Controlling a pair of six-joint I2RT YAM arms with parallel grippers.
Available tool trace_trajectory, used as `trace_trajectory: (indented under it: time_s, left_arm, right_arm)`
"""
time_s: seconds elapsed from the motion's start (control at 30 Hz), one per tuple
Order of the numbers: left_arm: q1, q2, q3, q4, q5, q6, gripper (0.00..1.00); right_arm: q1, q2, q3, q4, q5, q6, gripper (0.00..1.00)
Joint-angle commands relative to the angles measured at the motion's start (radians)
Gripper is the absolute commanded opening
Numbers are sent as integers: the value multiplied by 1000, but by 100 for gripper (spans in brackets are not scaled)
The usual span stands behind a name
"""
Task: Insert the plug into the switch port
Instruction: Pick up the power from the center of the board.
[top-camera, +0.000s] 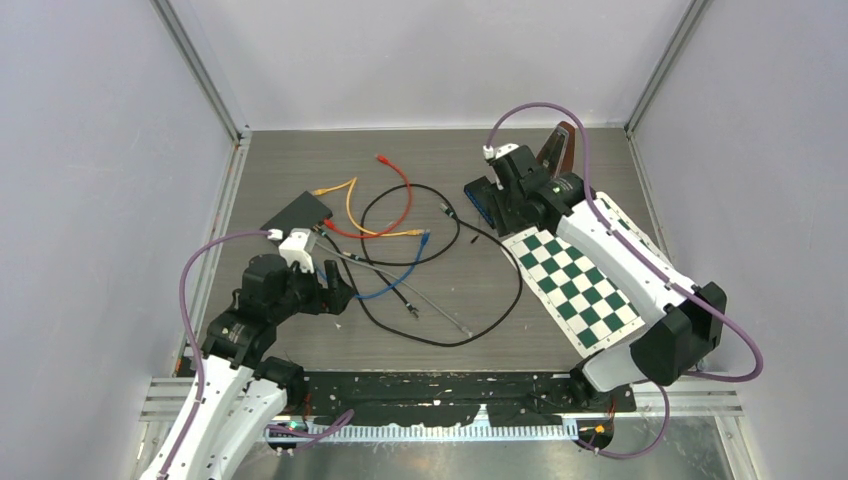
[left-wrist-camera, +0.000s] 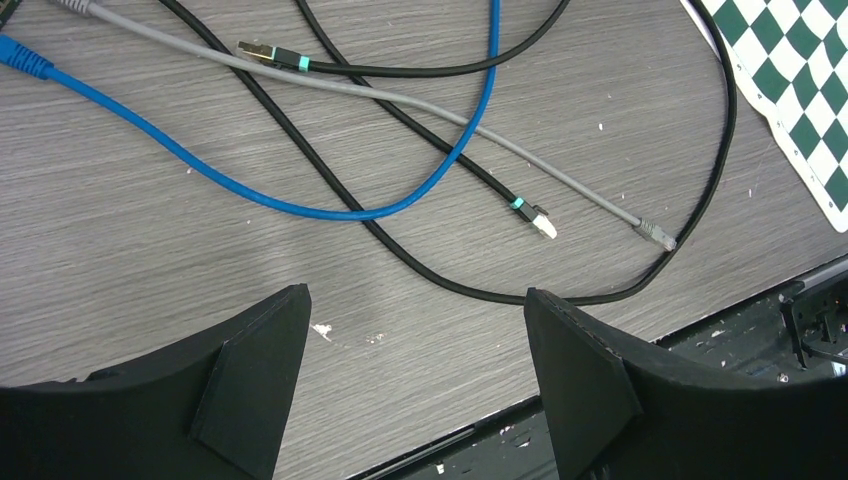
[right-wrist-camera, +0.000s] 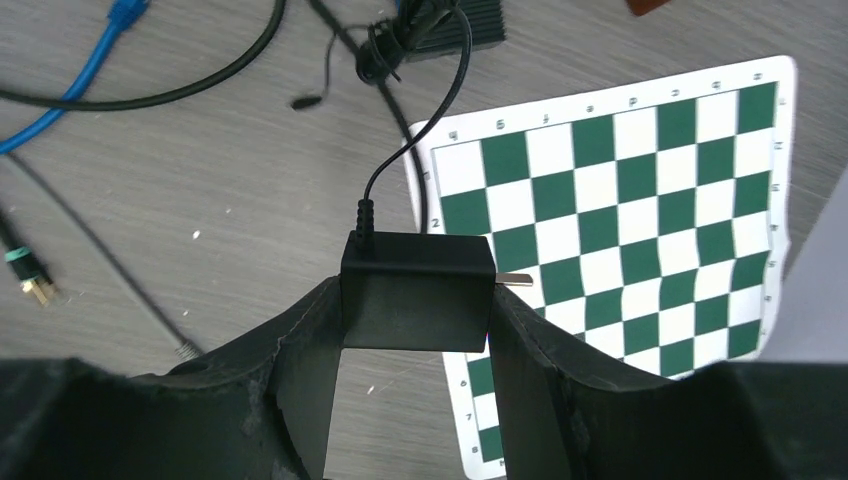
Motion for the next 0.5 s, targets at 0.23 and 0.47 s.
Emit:
trace_trajectory:
  time_s: [0.23,0.47]
  left_arm:
    - [-3,-14,-3,43,9,-1,82]
    - [-3,-2,-2,42,4,-1,82]
  right_arm:
    - [31,-57,-132,196,-169,170,26]
    - [110,-116,-502,359,-239,355,27]
